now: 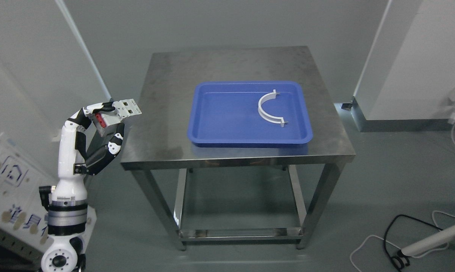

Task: Place circuit breaker on shelf
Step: 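Carry the breaker in the left hand while turning toward the bin shelf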

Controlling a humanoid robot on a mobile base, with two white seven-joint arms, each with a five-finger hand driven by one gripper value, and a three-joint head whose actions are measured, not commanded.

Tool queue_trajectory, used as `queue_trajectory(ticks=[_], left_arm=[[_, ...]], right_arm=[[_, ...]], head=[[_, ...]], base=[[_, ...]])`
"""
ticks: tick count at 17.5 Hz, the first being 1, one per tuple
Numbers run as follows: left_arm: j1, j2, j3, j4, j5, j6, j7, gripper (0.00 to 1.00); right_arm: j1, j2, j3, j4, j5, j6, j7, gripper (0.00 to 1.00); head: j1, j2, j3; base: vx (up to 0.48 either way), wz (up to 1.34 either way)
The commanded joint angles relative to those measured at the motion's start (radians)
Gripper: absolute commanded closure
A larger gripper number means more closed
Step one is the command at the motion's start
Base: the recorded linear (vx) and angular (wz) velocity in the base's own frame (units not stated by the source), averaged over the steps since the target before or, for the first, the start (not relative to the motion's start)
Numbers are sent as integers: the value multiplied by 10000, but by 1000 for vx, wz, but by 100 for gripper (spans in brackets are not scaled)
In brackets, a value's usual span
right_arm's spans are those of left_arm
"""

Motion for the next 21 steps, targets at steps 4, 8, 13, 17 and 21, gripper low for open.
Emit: queue_trajectory(ticks=[4, 8, 13, 17, 21], left_arm=[[751, -445, 582, -108, 517, -906, -20, 86], [782, -445, -168, -460, 517, -1213, -633, 85], [629, -445, -846, -476, 517, -1505, -773, 85], [154, -445, 149, -461, 517, -1230, -819, 85], [-627, -445, 474, -461, 501, -709, -834, 85]], right_arm=[[3, -175, 199, 0, 0, 594, -2, 0], [3, -175, 199, 0, 0, 594, -2, 0], [3, -175, 199, 0, 0, 594, -2, 0], [3, -175, 199, 0, 0, 594, -2, 0], [3, -175, 199, 0, 0, 594, -2, 0]], head=[[0, -1, 0], [0, 0, 0], [0, 0, 0], [0, -1, 0], [0, -1, 0]], base=[[-354, 531], [-395, 466], [-417, 324], [-394, 303], [-333, 573]])
